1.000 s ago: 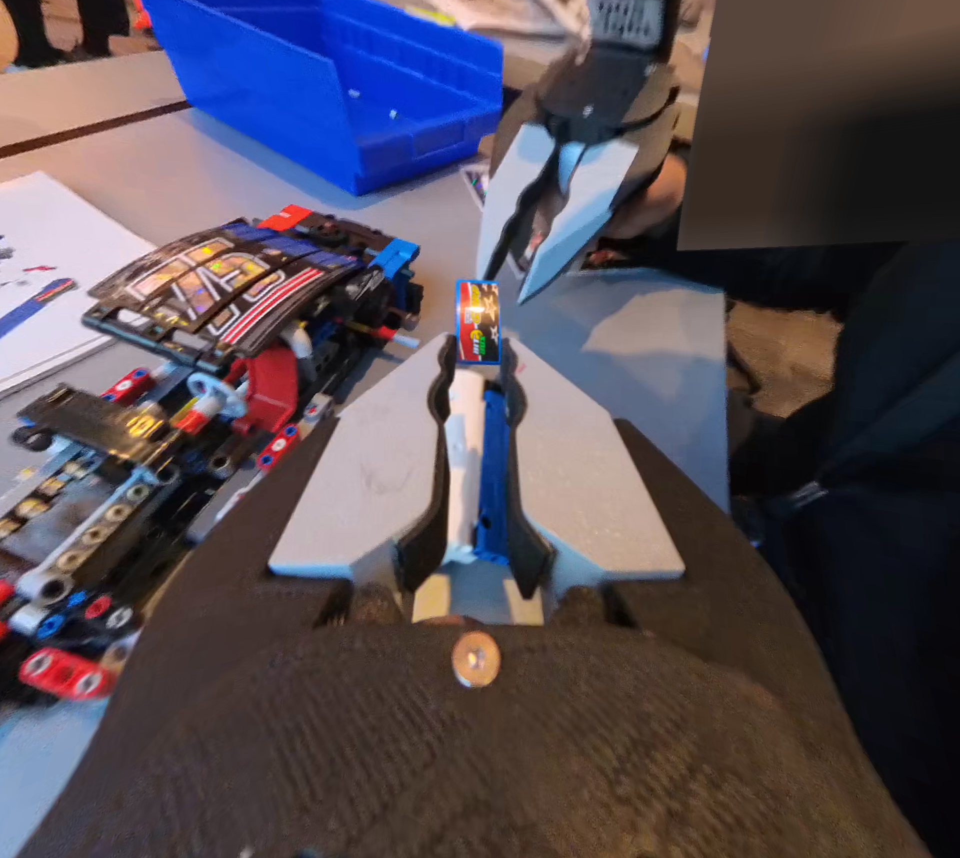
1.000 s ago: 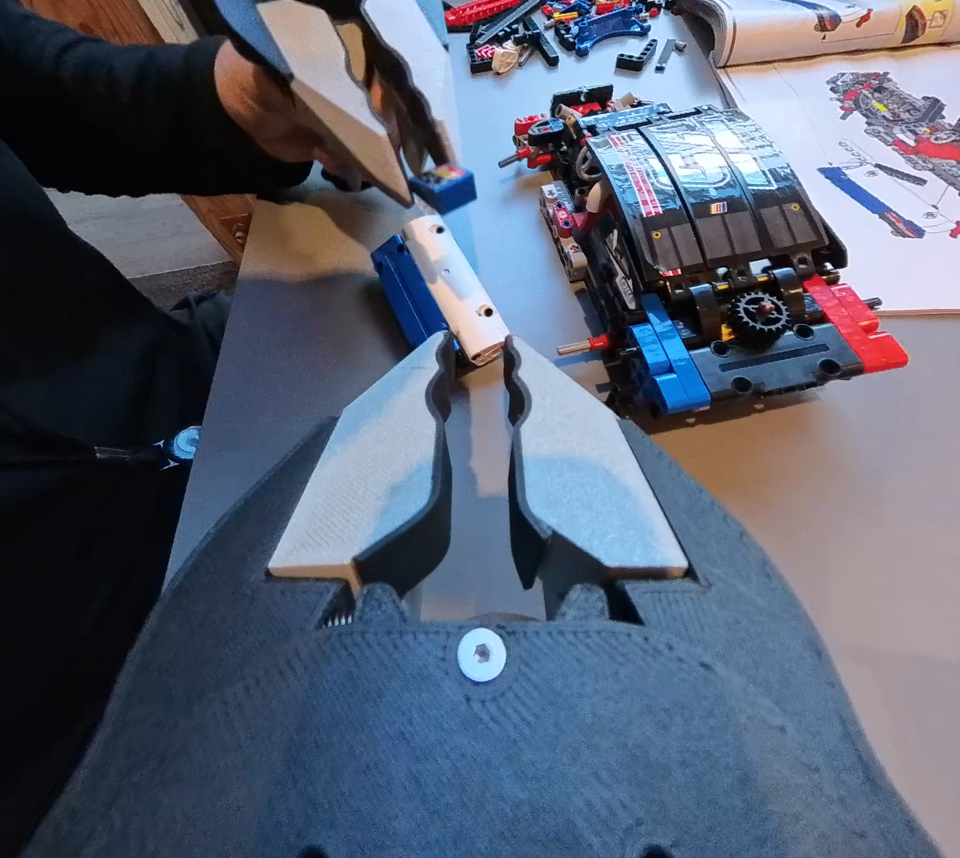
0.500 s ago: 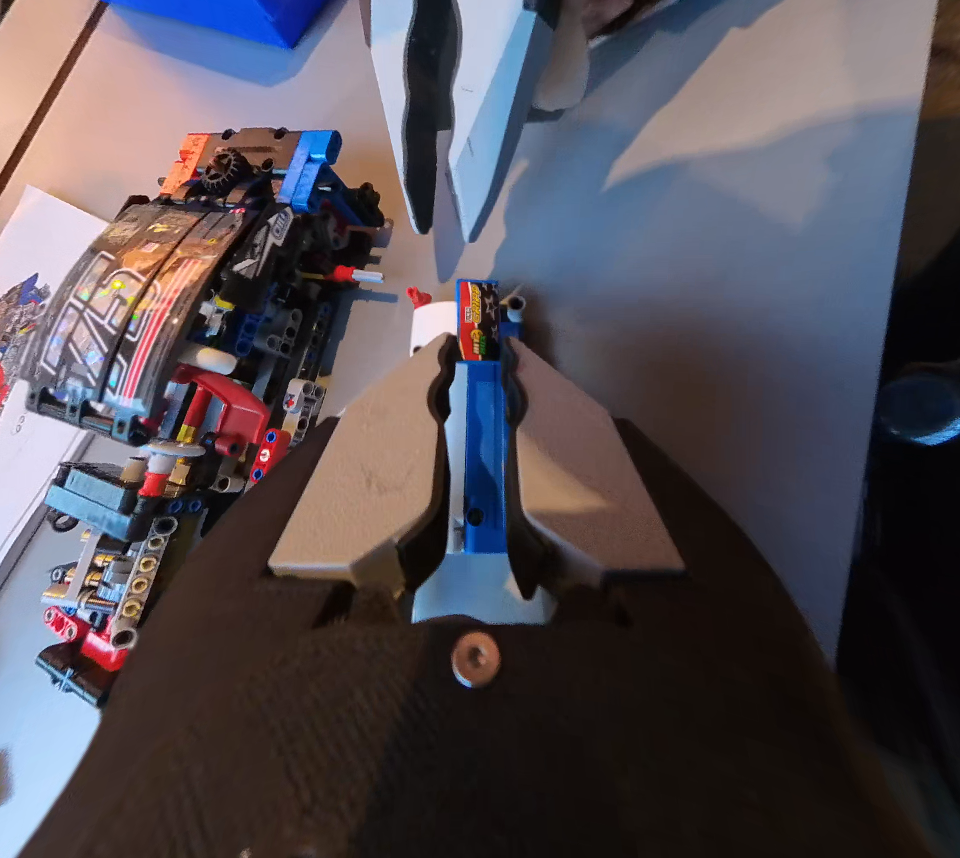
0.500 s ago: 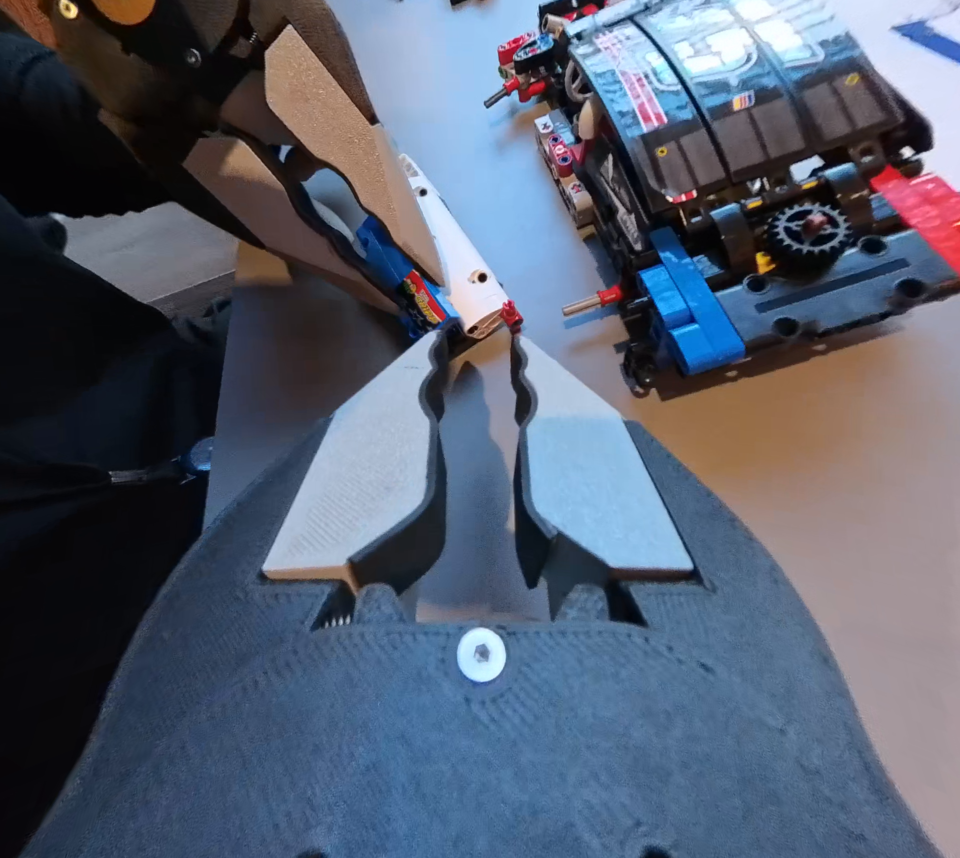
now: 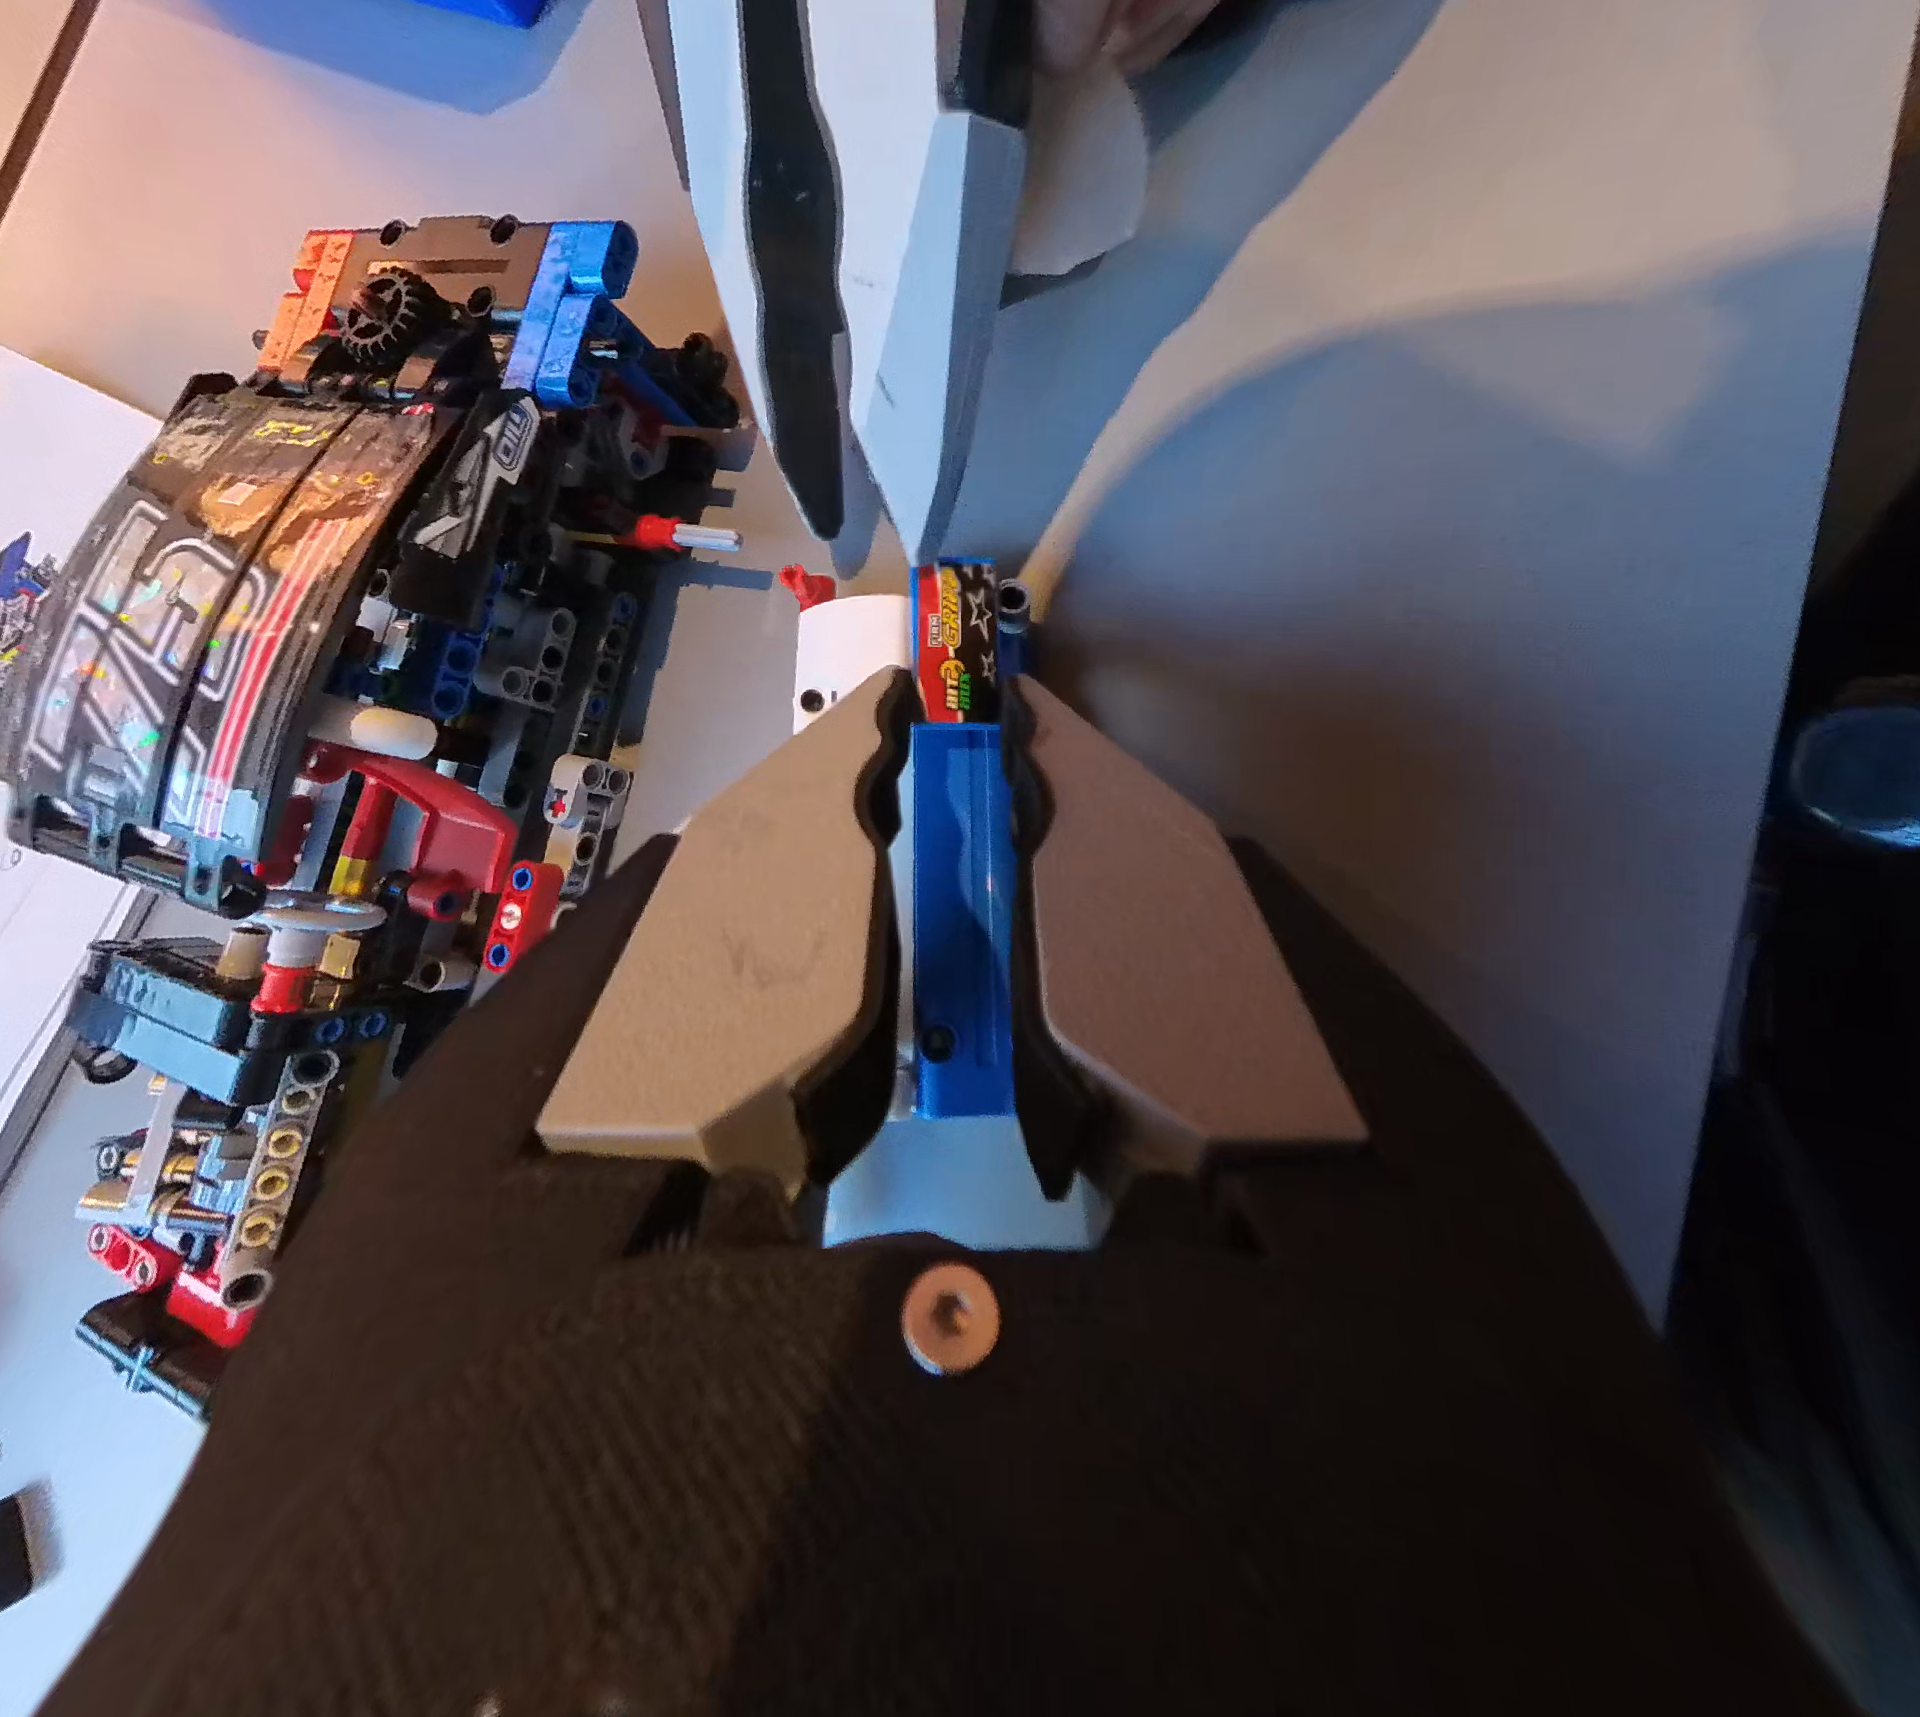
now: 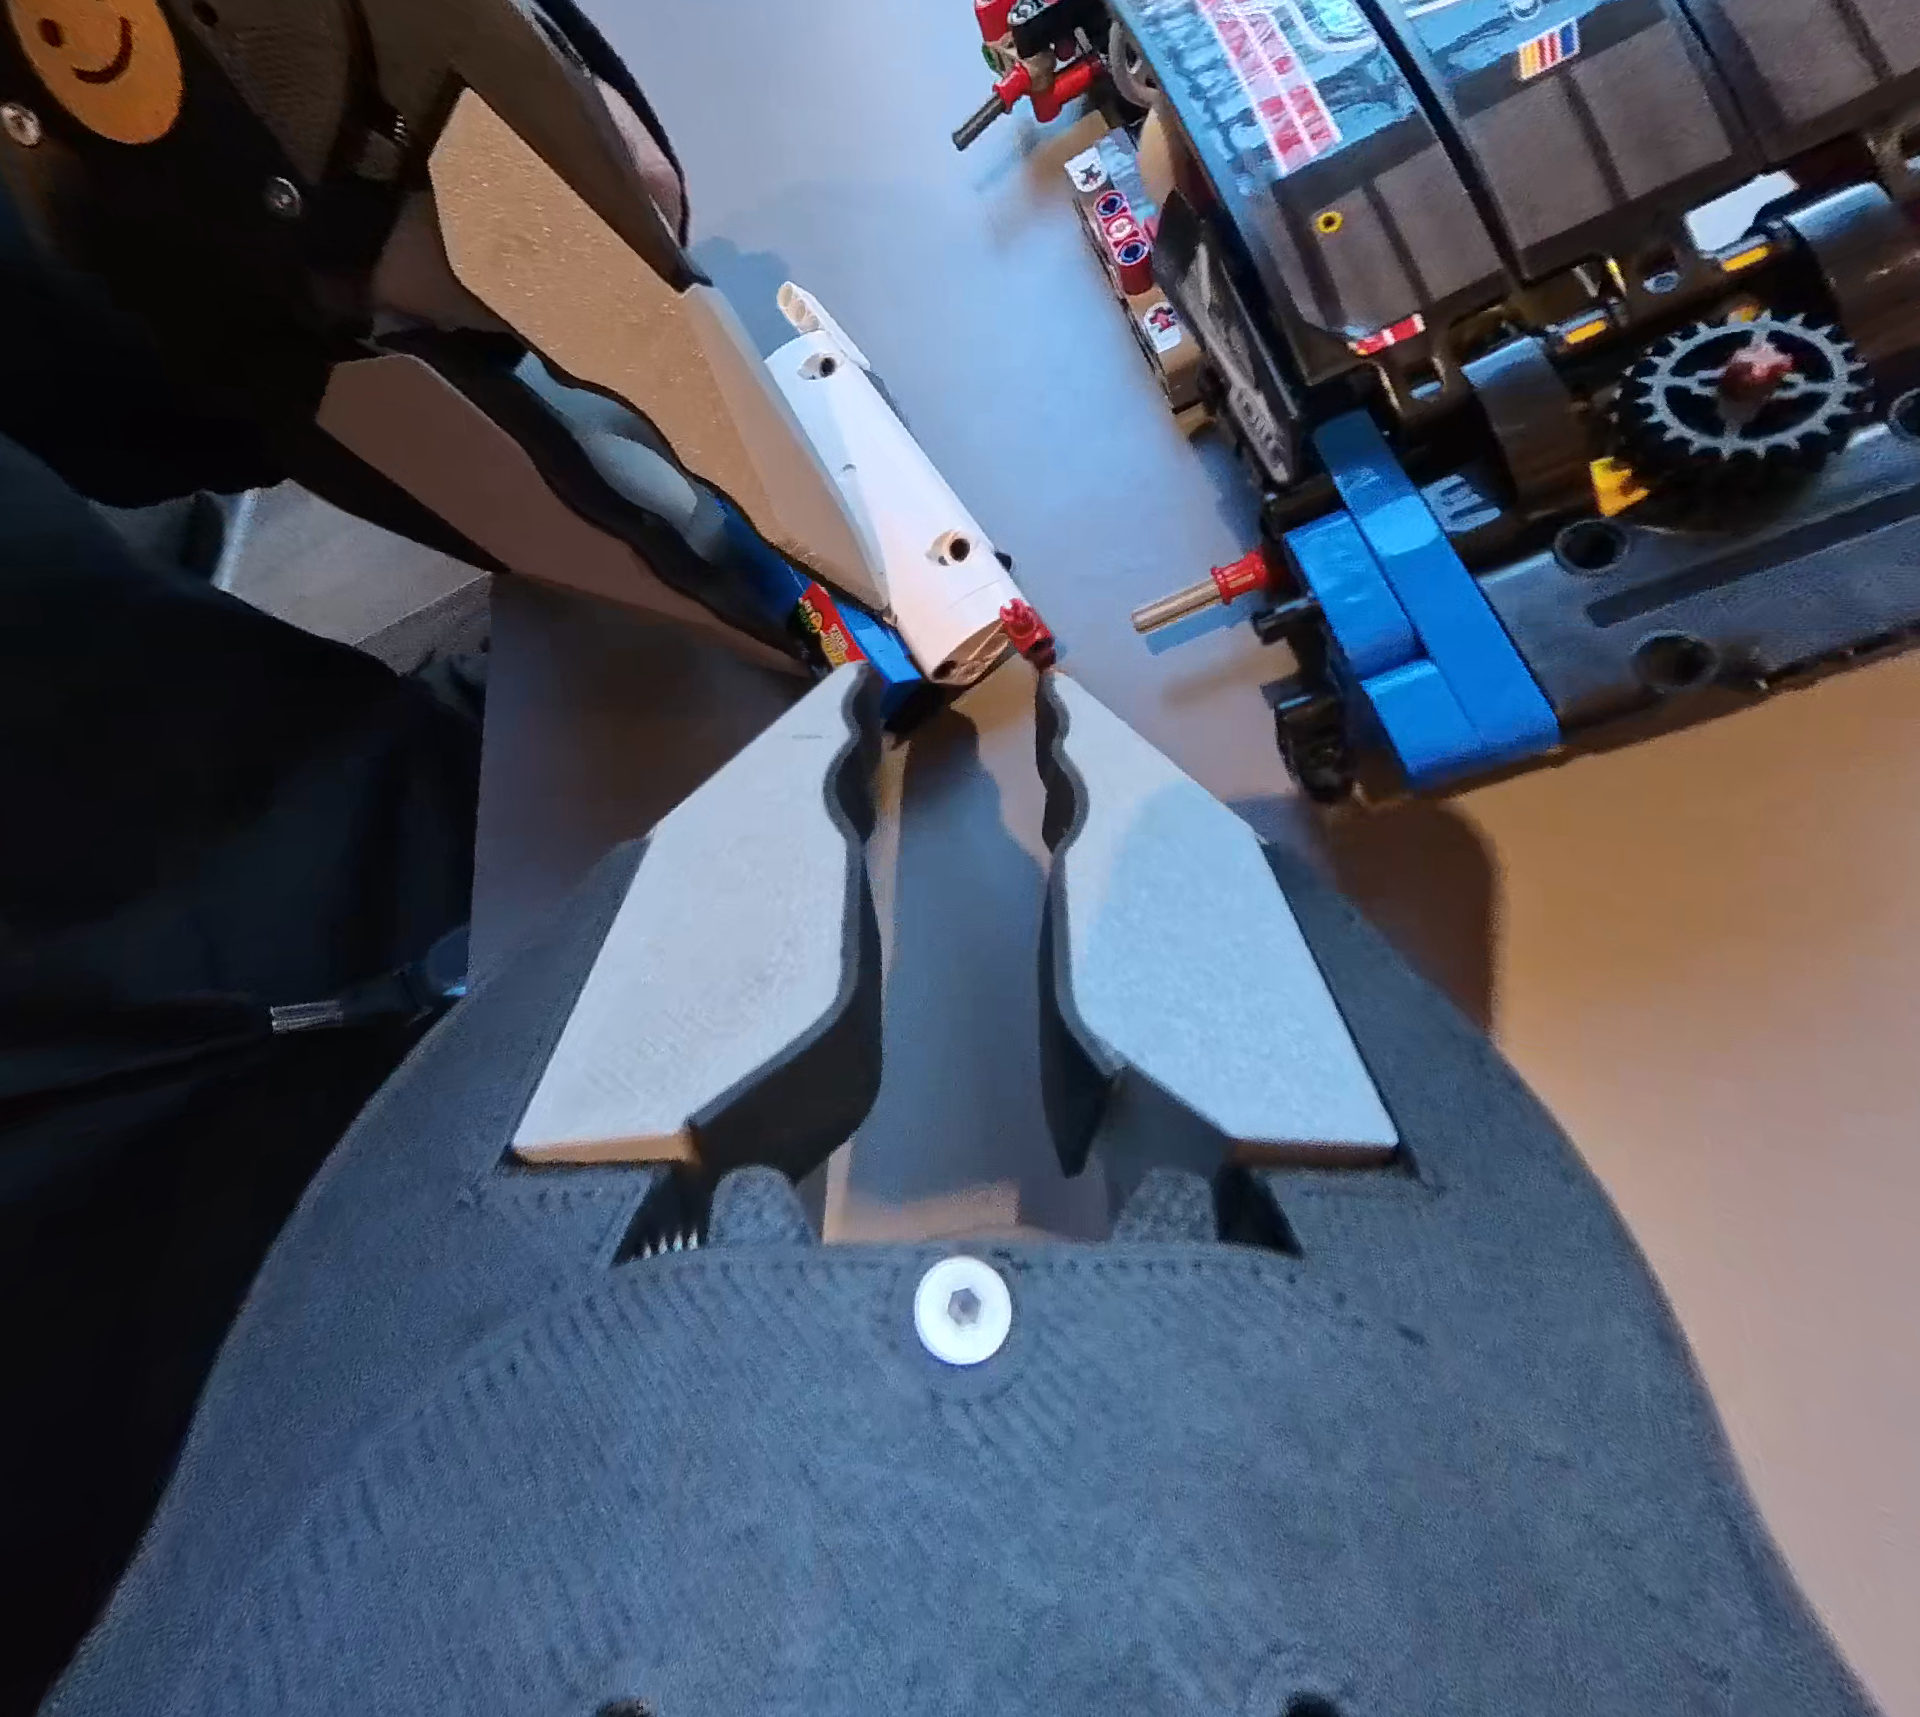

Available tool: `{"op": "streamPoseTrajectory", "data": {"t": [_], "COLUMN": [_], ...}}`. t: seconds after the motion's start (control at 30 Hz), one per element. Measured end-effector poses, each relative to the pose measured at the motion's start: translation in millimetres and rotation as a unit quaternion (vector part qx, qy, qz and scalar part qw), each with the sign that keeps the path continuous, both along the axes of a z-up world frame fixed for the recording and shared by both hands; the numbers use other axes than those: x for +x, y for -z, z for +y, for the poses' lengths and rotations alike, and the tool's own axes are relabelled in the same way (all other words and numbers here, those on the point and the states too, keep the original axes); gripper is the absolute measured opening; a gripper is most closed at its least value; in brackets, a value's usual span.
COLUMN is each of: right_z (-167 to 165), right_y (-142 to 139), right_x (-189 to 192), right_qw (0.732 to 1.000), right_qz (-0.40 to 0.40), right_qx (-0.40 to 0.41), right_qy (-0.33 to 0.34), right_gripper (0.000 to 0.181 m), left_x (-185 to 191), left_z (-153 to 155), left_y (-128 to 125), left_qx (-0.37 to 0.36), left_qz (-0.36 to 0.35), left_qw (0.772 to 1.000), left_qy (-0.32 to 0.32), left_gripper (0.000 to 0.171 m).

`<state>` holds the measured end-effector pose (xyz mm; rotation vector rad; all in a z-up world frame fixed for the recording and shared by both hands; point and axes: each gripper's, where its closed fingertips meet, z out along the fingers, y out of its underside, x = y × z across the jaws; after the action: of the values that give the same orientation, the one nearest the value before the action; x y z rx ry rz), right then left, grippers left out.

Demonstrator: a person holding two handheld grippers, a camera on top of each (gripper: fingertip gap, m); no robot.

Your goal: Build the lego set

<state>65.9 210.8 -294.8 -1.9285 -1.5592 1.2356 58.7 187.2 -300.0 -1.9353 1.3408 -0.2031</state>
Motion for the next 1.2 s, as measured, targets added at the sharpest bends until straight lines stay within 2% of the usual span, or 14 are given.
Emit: {"op": "streamPoseTrajectory", "data": {"t": [0.17, 0.27, 0.33, 0.4, 0.7, 0.93, 1.0, 1.13, 1.2], "right_z": [0.1, -18.2, -14.6, -15.7, -20.4, -20.2, -18.8, -16.3, -16.2], "right_y": [-5.6, -17.9, -13.5, -9.9, -0.6, 2.4, 3.3, 2.5, 1.4], "right_x": [0.8, 1.7, 4.1, 3.8, -3.2, -8.5, -8.8, -9.0, -9.3], "right_qw": [0.999, 0.987, 0.968, 0.95, 0.92, 0.921, 0.924, 0.927, 0.926], "right_qz": [-0.001, 0.036, 0.018, 0.007, -0.015, -0.042, -0.048, -0.058, -0.063], "right_qx": [0.033, 0.135, 0.233, 0.289, 0.347, 0.337, 0.331, 0.324, 0.324], "right_qy": [-0.008, -0.078, -0.095, -0.118, -0.178, -0.188, -0.184, -0.181, -0.185], "right_gripper": [0.013, 0.014, 0.014, 0.013, 0.015, 0.014, 0.014, 0.014, 0.014], "left_x": [0.3, 0.4, 0.6, 0.5, 1.6, 0.6, -3.9, -19.3, -28.6], "left_z": [-1.0, -1.0, -0.9, -0.9, -0.6, 1.8, 0.9, 2.9, 4.7], "left_y": [-0.6, -0.7, -0.8, -1.0, -1.9, -3.8, -5.3, -11.5, -3.4], "left_qx": [-0.024, -0.024, -0.025, -0.031, -0.017, -0.026, -0.032, -0.025, -0.038], "left_qz": [-0.018, -0.023, -0.026, -0.029, -0.032, -0.048, -0.048, -0.043, -0.019], "left_qw": [0.999, 0.999, 0.999, 0.999, 0.999, 0.998, 0.998, 0.999, 0.999], "left_qy": [-0.013, -0.014, -0.011, -0.008, 0.02, 0.022, 0.017, 0.004, -0.001], "left_gripper": [0.014, 0.014, 0.014, 0.014, 0.014, 0.014, 0.024, 0.063, 0.07]}}
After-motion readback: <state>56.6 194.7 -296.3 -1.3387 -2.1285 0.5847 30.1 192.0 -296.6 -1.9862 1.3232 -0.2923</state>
